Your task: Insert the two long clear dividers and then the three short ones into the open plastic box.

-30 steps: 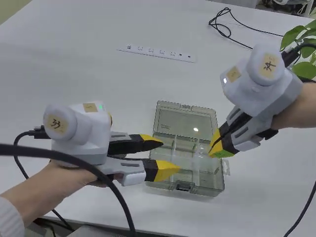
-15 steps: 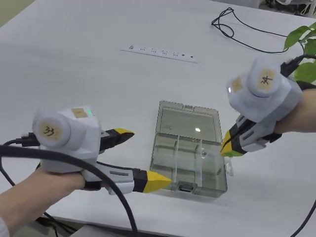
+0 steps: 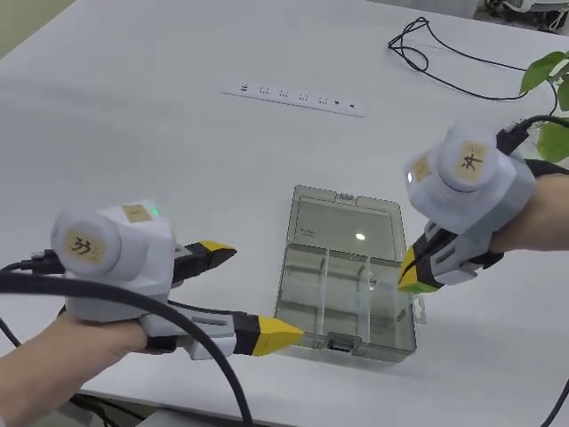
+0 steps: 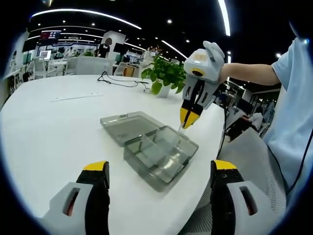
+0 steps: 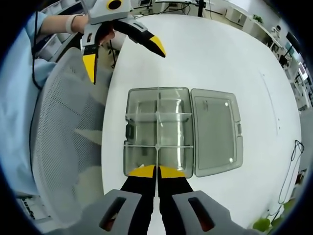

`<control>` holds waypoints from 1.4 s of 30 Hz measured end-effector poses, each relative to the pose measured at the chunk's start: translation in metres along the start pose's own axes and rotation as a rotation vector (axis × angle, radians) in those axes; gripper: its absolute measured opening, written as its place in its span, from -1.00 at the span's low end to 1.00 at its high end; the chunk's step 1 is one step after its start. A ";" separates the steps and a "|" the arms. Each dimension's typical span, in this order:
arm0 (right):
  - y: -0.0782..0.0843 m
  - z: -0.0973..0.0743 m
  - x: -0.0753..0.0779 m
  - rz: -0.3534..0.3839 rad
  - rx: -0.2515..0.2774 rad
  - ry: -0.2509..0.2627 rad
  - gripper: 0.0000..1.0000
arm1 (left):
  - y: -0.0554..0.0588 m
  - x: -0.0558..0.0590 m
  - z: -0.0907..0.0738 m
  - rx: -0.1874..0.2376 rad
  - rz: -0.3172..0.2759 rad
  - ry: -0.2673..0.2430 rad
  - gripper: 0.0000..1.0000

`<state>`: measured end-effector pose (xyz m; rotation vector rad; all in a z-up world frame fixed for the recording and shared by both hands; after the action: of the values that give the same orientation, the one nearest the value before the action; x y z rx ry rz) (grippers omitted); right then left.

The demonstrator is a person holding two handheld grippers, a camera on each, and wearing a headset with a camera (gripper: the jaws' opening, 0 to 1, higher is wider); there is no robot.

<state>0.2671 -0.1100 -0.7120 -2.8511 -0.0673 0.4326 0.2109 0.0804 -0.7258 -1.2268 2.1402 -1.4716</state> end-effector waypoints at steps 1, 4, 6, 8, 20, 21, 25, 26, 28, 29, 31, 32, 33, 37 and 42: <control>0.000 0.001 0.000 -0.003 -0.006 0.000 -0.96 | 0.000 0.000 0.000 0.000 0.000 0.002 0.72; 0.000 0.006 0.001 -0.007 -0.024 0.001 -0.96 | -0.001 0.002 0.001 0.001 -0.002 0.007 0.69; 0.000 0.009 0.002 -0.008 -0.034 0.001 -0.96 | -0.001 0.002 0.002 0.007 -0.005 0.010 0.66; 0.000 0.012 0.004 -0.005 -0.042 0.003 -0.96 | -0.001 0.002 0.002 0.007 -0.009 0.010 0.66; 0.005 0.021 0.011 -0.008 -0.057 -0.003 -0.96 | 0.003 -0.001 0.000 0.004 -0.022 0.010 0.63; 0.005 0.022 0.011 -0.007 -0.057 -0.004 -0.96 | 0.003 -0.001 0.000 0.003 -0.023 0.009 0.62; 0.006 0.025 0.013 -0.002 -0.059 -0.004 -0.96 | 0.004 -0.001 0.001 0.003 -0.024 0.012 0.60; 0.006 0.026 0.014 -0.001 -0.060 -0.003 -0.96 | 0.004 -0.001 0.001 0.003 -0.024 0.013 0.60; 0.007 0.029 0.014 0.002 -0.062 0.002 -0.96 | 0.004 -0.001 0.001 0.004 -0.024 0.013 0.60; 0.008 0.031 0.014 0.000 -0.064 0.003 -0.96 | 0.004 -0.001 0.000 0.004 -0.024 0.013 0.60; 0.008 0.033 0.014 0.000 -0.065 0.009 -0.96 | 0.004 -0.001 0.000 0.004 -0.024 0.013 0.59; 0.008 0.032 0.014 -0.001 -0.064 0.010 -0.96 | 0.004 -0.001 0.000 0.005 -0.024 0.014 0.59; 0.008 0.032 0.014 0.001 -0.062 0.011 -0.96 | 0.004 0.000 0.000 0.003 -0.024 0.016 0.57; 0.010 0.033 0.012 0.008 -0.062 0.019 -0.96 | 0.005 0.003 -0.001 0.005 -0.024 0.018 0.56; 0.015 0.041 0.009 0.010 -0.055 0.029 -0.96 | 0.004 0.010 -0.001 0.008 -0.019 0.022 0.55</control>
<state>0.2636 -0.1138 -0.7561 -2.9122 -0.0604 0.3969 0.2021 0.0743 -0.7265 -1.2378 2.1397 -1.5070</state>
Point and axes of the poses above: the centre of the closed fingertips' face, and the gripper's own axes: z roughly forward along the fingers, x roughly to its right, y roughly out of its underside, the point moved 6 cm from there along -z, roughly backward along the fingers, and after that the axes turned 12 degrees about -y, right-handed, at the moved point
